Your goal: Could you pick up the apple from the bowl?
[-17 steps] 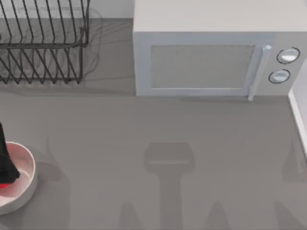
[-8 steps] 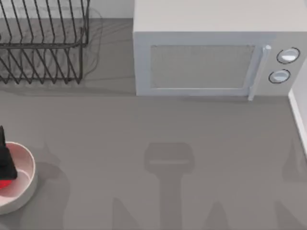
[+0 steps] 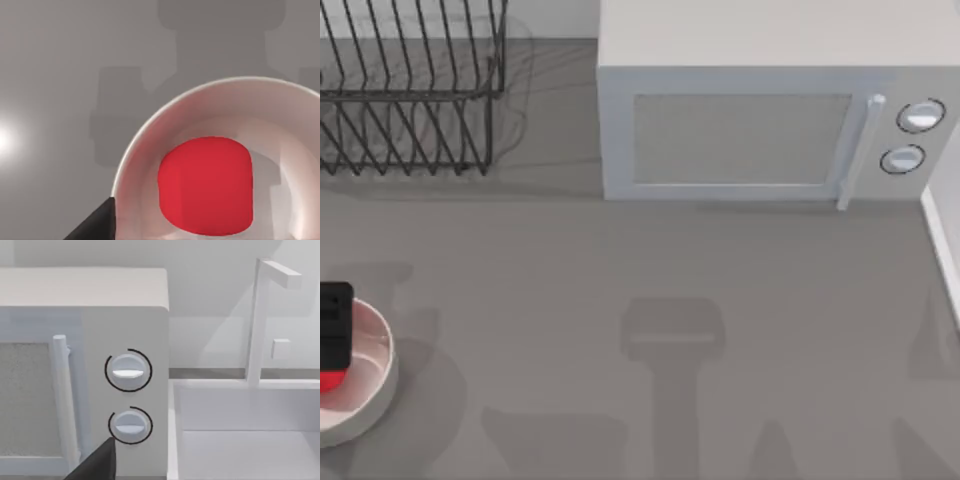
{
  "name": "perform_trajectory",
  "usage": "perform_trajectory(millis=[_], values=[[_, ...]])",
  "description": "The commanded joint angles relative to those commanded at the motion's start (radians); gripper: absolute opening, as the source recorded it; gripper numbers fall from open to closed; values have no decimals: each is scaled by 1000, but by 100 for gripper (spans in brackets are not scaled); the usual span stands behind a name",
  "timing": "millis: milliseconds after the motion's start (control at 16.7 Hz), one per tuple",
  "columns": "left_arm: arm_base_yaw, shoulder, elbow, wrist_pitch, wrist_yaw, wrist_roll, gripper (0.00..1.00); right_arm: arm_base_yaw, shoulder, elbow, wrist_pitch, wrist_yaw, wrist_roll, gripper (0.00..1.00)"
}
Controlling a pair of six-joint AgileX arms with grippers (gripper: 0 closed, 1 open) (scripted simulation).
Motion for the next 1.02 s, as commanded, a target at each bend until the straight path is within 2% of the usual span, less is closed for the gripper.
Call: perform_trajectory(millis=[240,480,780,1020], values=[[16,321,197,-222,0,20,100,0,0,0,0,0,0,100],[26,509,318,-358,0,32,100,0,0,0,0,0,0,100],[28,541,340,-382,0,35,100,0,0,0,0,0,0,100],[24,558,310,-341,0,35,100,0,0,0,0,0,0,100]])
